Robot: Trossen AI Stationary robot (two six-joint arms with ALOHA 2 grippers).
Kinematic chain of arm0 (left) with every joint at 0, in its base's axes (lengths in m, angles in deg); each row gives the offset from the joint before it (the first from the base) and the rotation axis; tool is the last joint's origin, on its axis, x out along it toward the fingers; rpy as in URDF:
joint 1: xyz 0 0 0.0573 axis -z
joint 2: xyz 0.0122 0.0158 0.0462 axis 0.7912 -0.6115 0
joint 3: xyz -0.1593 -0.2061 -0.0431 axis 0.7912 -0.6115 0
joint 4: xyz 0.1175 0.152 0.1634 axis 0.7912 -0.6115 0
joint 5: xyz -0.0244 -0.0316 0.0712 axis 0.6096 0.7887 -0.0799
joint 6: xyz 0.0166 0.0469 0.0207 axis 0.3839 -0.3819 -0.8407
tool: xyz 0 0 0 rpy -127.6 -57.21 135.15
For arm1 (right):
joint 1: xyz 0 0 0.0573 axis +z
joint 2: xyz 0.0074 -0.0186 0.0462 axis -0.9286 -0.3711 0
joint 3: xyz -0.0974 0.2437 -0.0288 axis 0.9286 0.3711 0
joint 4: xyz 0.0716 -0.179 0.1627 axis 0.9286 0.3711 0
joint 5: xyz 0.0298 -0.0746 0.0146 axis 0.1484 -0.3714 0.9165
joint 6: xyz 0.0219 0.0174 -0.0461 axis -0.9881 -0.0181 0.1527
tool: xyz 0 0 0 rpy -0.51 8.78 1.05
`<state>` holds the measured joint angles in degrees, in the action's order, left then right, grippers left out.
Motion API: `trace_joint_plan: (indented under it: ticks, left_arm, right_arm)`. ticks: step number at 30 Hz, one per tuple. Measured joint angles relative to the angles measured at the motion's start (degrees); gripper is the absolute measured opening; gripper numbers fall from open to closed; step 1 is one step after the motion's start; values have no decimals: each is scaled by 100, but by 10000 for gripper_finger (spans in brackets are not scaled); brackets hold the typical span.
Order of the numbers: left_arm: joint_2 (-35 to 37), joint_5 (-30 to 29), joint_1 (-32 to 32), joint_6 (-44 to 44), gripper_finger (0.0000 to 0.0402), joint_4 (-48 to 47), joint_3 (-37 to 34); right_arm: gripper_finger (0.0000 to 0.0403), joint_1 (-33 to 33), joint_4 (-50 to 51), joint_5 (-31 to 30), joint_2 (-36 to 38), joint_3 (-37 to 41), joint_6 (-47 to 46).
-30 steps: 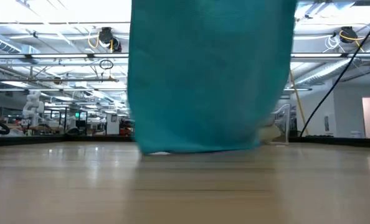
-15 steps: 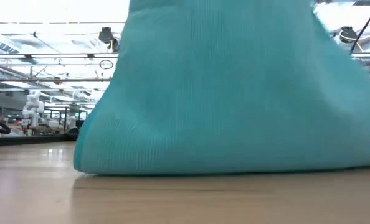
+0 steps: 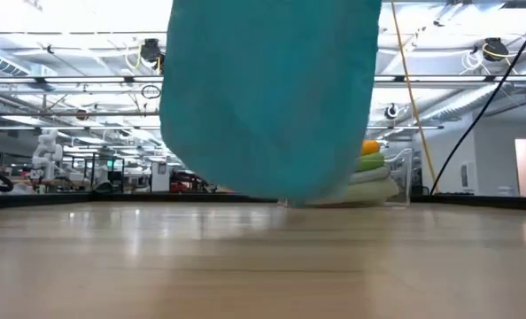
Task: Fold microfiber towels
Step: Fold the blue microfiber towel
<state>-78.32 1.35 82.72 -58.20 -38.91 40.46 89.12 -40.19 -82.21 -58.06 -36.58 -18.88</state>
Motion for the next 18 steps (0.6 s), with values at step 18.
trace_joint_plan:
  ticks: [18]
  left_arm:
    - [-2864,-10,1248,3730,3,18,-2]
  right_arm:
    - [1,1961,-914,254,-1382,2233,-2977]
